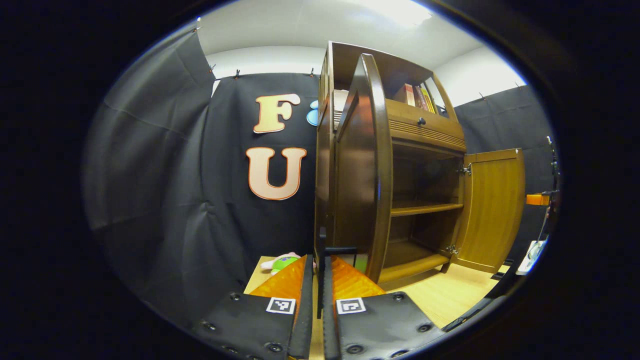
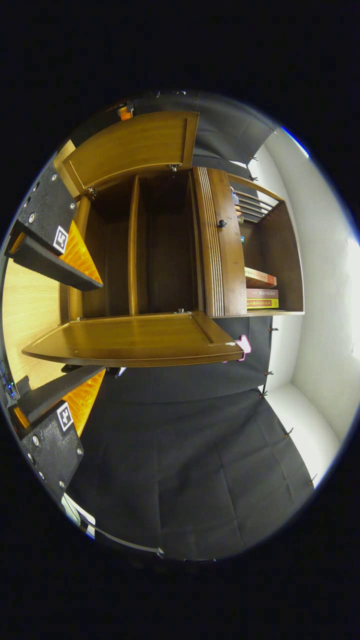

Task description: Open the right door of the double-door shoe cabinet with the right hand, and open the left door with the left hand.

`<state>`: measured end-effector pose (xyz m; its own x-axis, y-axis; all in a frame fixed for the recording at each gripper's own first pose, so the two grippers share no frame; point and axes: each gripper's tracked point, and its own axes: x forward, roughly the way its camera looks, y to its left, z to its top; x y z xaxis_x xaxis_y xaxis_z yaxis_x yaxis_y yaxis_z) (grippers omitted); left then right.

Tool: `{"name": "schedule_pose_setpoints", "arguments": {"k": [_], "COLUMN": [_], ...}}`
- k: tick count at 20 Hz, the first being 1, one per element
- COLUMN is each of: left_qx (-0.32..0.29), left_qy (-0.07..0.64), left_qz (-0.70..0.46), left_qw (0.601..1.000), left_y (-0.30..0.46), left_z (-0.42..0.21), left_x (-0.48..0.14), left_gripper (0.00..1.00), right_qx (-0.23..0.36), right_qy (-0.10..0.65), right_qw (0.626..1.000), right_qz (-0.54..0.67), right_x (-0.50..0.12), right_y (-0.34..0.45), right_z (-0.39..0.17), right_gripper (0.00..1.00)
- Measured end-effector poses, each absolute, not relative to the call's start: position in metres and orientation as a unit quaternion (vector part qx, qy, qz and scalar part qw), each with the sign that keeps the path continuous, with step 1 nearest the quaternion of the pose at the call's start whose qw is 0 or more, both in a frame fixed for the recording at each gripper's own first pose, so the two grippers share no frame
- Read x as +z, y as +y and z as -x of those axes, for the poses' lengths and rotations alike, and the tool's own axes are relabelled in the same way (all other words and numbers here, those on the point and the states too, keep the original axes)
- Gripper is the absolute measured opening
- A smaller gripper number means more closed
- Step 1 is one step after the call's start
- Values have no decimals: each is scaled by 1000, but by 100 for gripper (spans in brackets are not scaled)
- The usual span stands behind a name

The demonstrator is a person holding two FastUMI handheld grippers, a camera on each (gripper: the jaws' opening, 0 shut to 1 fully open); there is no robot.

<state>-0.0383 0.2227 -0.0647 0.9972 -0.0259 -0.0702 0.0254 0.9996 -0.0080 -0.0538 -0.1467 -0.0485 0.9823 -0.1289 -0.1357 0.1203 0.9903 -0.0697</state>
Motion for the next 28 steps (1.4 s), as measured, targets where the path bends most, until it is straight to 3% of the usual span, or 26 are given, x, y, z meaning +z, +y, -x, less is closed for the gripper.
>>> {"name": "schedule_pose_setpoints", "arguments": {"k": [3,4,6,8,9,13,15,16,17,18,21,22,23,24,25,26,27,28], "left_qx": [-22,-17,-3,20,27,56,72,68,61,51,45,50,62,74,80,80,82,74], "left_qy": [51,53,61,74,72,40,37,31,23,17,16,15,15,14,12,12,14,19], "left_qz": [21,12,-17,-38,-39,-47,-42,-38,-34,-22,10,13,8,-2,-14,-23,-29,-24], "left_qw": [998,998,998,996,996,997,996,996,997,998,999,999,998,997,997,996,996,997], "left_y": [225,225,225,230,228,204,185,166,149,131,90,78,71,66,59,49,43,33], "left_z": [44,48,61,83,93,109,105,102,97,89,58,49,41,33,26,18,12,6], "left_x": [-71,-72,-70,-67,-58,-9,0,6,10,12,6,9,7,5,4,0,-4,-12], "left_gripper": [23,19,24,20,24,20,18,23,21,23,19,23,21,21,17,15,14,25], "right_qx": [-61,-58,-52,-46,-44,-33,-25,-22,-18,-13,-1,0,-2,-4,-7,-8,-9,-9], "right_qy": [73,68,60,57,58,56,59,61,64,67,70,71,75,77,74,71,69,67], "right_qw": [995,996,996,997,997,997,997,997,997,997,997,997,997,997,997,997,997,998], "right_qz": [31,29,28,30,33,44,50,51,50,47,28,26,26,28,27,24,19,15], "right_x": [-47,-42,-37,-36,-37,-39,-43,-45,-48,-52,-61,-63,-67,-70,-69,-68,-67,-68], "right_y": [-141,-138,-132,-127,-126,-121,-118,-116,-115,-113,-110,-110,-113,-117,-121,-123,-124,-126], "right_z": [50,48,45,40,38,24,17,14,11,8,2,1,0,0,1,0,-1,0], "right_gripper": [92,92,93,92,92,92,92,92,100,92,92,100,93,92,100,92,92,92]}}
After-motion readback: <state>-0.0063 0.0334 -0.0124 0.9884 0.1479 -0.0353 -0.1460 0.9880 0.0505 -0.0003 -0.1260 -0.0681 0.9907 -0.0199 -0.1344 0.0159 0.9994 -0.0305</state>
